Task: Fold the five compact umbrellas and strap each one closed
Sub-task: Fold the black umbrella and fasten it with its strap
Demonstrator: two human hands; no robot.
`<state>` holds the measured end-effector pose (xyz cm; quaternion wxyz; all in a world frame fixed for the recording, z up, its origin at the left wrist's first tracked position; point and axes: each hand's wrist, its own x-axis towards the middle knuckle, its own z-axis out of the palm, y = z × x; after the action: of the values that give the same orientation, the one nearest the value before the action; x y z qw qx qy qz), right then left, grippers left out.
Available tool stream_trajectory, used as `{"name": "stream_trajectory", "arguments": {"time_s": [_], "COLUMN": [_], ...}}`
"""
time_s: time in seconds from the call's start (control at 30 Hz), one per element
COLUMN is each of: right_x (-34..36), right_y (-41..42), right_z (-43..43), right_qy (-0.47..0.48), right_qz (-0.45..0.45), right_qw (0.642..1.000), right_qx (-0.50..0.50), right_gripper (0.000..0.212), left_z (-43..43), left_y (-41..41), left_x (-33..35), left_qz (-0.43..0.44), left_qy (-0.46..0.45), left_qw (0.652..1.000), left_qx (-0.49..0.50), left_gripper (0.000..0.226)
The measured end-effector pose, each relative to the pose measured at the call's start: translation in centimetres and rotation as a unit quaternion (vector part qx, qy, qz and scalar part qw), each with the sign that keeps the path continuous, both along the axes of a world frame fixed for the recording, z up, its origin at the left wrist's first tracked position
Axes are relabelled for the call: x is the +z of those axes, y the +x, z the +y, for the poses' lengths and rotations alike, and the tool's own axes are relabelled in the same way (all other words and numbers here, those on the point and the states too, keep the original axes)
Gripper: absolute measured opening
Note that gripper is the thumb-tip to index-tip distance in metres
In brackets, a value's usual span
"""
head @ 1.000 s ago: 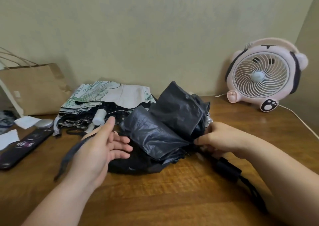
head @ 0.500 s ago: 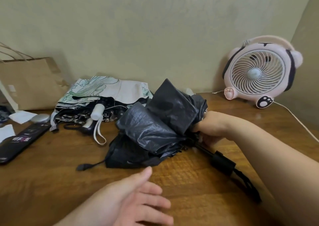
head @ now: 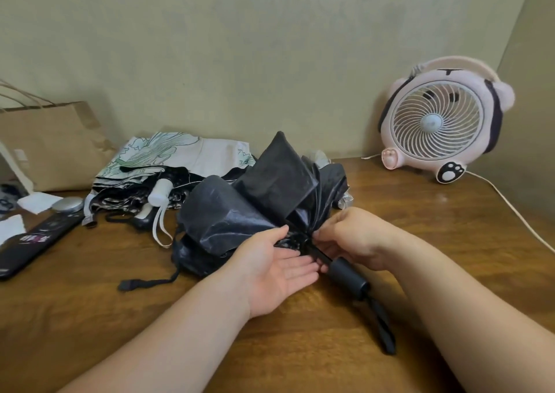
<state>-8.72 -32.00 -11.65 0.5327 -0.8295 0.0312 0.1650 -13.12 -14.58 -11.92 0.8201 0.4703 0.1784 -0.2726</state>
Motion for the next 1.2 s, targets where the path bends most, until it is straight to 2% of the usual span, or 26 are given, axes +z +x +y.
{"name": "stream_trajectory", "arguments": {"time_s": [0.17, 0.27, 0.33, 0.43, 0.5, 0.6, 0.7, 0.8, 0.97, 1.07, 1.2], "right_x": [0.9, 0.8, 0.3, 0.4, 0.6, 0.1, -0.3, -0.5, -0.1, 0.6, 3.0], "right_y": [-2.5, -4.3, -5.2, -6.6, -7.4, -7.0, -4.8, -3.3, -1.3, -0.8, -1.2], "right_z": [1.2, 2.4, 3.2, 3.7, 3.1, 0.8, -0.9, -0.6, 1.8, 2.9, 3.6], "right_qy": [-0.051, -0.071, -0.058, -0.045, -0.017, 0.062, 0.173, 0.247, 0.251, 0.222, 0.203], "right_qz": [-0.107, -0.131, -0.151, -0.166, -0.155, -0.125, -0.018, 0.108, 0.196, 0.155, 0.005], "right_qw": [0.992, 0.985, 0.983, 0.980, 0.982, 0.990, 0.980, 0.962, 0.948, 0.960, 0.975], "right_qx": [0.037, 0.081, 0.085, 0.096, 0.106, -0.002, -0.096, -0.051, 0.028, 0.066, 0.093], "right_gripper": [0.010, 0.022, 0.026, 0.014, 0.018, 0.022, 0.012, 0.023, 0.038, 0.038, 0.037], "left_z": [0.3, 0.2, 0.2, 0.4, 0.7, 1.0, 1.5, 1.9, 2.5, 2.6, 3.1], "left_y": [-0.2, -0.3, -0.4, -0.2, 0.3, 0.9, 1.0, 0.9, 0.2, -0.3, 0.0], "left_x": [-0.5, -0.9, -0.9, -1.0, -1.1, -1.4, -1.5, -1.4, -1.1, -1.3, 0.1], "left_qz": [0.001, 0.008, 0.016, 0.034, 0.030, 0.039, 0.068, 0.070, 0.067, 0.055, -0.067], "left_qy": [-0.038, -0.070, -0.057, -0.016, -0.001, -0.059, -0.101, -0.104, -0.082, -0.042, 0.005], "left_qw": [0.999, 0.997, 0.998, 0.999, 0.999, 0.996, 0.990, 0.991, 0.993, 0.996, 0.996], "left_qx": [0.008, 0.010, -0.002, -0.006, 0.009, 0.055, 0.068, 0.055, 0.055, 0.060, 0.053], "left_gripper": [0.055, 0.051, 0.051, 0.054, 0.051, 0.037, 0.033, 0.034, 0.036, 0.041, 0.047]}}
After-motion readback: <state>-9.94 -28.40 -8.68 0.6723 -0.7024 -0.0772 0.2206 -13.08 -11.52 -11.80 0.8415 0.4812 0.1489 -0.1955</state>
